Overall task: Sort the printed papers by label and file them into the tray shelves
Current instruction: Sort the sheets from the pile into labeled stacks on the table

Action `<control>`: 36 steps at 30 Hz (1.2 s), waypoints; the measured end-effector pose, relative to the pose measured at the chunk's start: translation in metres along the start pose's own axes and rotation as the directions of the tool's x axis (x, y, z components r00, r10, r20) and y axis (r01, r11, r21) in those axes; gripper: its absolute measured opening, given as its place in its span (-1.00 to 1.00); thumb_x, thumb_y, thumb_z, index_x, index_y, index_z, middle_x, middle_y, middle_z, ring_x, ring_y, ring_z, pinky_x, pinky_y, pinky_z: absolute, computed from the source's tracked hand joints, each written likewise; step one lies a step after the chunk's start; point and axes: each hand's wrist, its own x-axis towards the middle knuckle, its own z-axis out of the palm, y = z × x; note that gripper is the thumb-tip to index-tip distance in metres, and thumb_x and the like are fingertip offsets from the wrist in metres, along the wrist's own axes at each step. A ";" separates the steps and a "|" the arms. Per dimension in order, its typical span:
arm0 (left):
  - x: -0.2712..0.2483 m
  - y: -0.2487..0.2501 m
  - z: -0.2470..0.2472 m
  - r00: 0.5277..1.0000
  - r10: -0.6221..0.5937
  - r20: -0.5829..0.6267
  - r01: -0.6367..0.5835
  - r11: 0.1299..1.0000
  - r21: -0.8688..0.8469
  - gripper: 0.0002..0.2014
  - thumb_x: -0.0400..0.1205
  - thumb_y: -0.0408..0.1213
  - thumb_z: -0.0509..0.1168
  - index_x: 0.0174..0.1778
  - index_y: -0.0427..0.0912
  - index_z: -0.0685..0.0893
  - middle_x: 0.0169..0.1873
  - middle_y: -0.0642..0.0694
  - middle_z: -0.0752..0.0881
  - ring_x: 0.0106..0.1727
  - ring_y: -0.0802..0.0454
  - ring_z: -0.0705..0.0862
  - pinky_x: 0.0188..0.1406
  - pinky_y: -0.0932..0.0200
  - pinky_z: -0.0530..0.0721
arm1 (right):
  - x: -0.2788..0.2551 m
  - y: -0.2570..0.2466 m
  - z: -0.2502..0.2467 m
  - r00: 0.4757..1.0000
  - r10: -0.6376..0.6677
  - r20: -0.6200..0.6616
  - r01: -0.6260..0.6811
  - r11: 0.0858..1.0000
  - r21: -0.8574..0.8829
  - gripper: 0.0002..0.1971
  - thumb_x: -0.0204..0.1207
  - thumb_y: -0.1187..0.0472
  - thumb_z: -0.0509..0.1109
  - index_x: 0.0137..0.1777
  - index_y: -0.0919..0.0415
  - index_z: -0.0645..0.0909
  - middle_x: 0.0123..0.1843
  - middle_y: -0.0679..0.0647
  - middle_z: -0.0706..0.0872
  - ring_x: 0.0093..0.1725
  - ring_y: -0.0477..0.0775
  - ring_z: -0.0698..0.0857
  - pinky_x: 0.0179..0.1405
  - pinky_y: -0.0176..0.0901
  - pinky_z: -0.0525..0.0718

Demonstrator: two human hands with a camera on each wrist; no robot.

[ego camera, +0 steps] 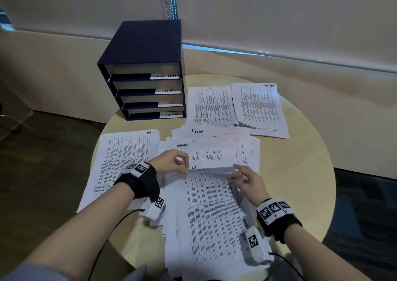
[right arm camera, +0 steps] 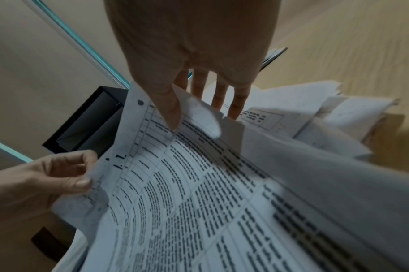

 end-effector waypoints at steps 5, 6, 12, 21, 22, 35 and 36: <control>0.001 0.003 0.000 0.997 -0.074 -0.006 0.074 0.997 -0.029 -0.78 0.65 -0.02 0.30 -0.14 -0.04 0.77 0.09 -0.03 0.73 0.17 0.09 0.64 0.28 0.13 0.49 | -0.004 -0.005 -0.003 0.999 0.027 0.024 -0.027 0.999 0.019 -0.81 0.38 0.40 0.51 -0.25 0.06 0.75 -0.22 -0.02 0.81 -0.11 -0.03 0.76 0.09 -0.04 0.70; 0.005 0.002 0.000 0.996 -0.070 -0.052 0.070 0.998 -0.007 -0.80 0.67 -0.09 0.31 -0.11 -0.10 0.76 0.03 -0.02 0.75 0.09 0.11 0.65 0.23 0.13 0.52 | -0.006 -0.005 -0.004 0.999 0.022 0.040 -0.024 0.999 0.034 -0.80 0.38 0.41 0.50 -0.26 0.07 0.75 -0.25 -0.04 0.81 -0.13 -0.05 0.76 0.06 -0.06 0.70; 0.013 0.000 0.005 0.989 -0.079 -0.126 0.098 0.984 0.150 -0.76 0.47 -0.44 0.48 -0.13 -0.07 0.58 -0.32 0.07 0.58 -0.34 0.21 0.51 -0.38 0.41 0.45 | -0.015 -0.007 -0.010 0.999 0.016 0.032 -0.021 0.986 0.163 -0.75 0.41 0.40 0.49 -0.10 0.16 0.47 -0.19 0.09 0.76 -0.17 0.05 0.76 -0.16 -0.07 0.73; -0.001 0.006 0.000 0.963 0.107 -0.246 -0.064 0.982 0.179 -0.85 0.51 -0.35 0.47 -0.29 -0.06 0.64 -0.39 0.08 0.68 -0.35 0.25 0.59 -0.26 0.33 0.52 | -0.011 -0.003 -0.005 1.000 -0.006 -0.030 0.008 0.997 0.076 -0.62 0.37 0.58 0.38 -0.29 0.00 0.67 -0.11 0.03 0.67 -0.04 -0.05 0.66 -0.03 -0.12 0.58; -0.002 0.005 0.000 0.967 0.119 -0.224 -0.088 0.986 0.141 -0.87 0.52 -0.34 0.47 -0.27 -0.10 0.65 -0.30 0.04 0.73 -0.27 0.21 0.65 -0.17 0.26 0.61 | -0.010 0.000 -0.003 0.999 0.006 -0.046 -0.003 0.998 0.063 -0.60 0.36 0.57 0.38 -0.31 -0.03 0.67 -0.01 0.03 0.62 0.07 -0.01 0.62 0.07 -0.07 0.59; 0.003 -0.002 0.003 0.997 -0.030 -0.072 0.032 0.999 0.024 -0.80 0.58 -0.28 0.43 0.06 -0.11 0.58 -0.01 -0.01 0.65 -0.25 0.14 0.56 -0.20 0.28 0.52 | -0.016 -0.011 -0.006 0.998 0.051 0.026 -0.056 0.971 0.231 -0.79 0.32 0.63 0.43 -0.31 0.32 0.65 -0.28 0.09 0.75 -0.21 -0.02 0.71 -0.17 -0.29 0.68; 0.005 -0.003 0.005 0.996 -0.048 -0.071 0.053 0.996 0.072 -0.74 0.56 -0.33 0.44 0.12 -0.13 0.57 -0.09 0.02 0.64 -0.27 0.16 0.54 -0.24 0.32 0.51 | -0.017 -0.011 -0.007 0.999 0.048 0.019 -0.051 0.970 0.236 -0.81 0.33 0.63 0.43 -0.29 0.34 0.62 -0.31 0.05 0.72 -0.26 -0.08 0.69 -0.22 -0.29 0.66</control>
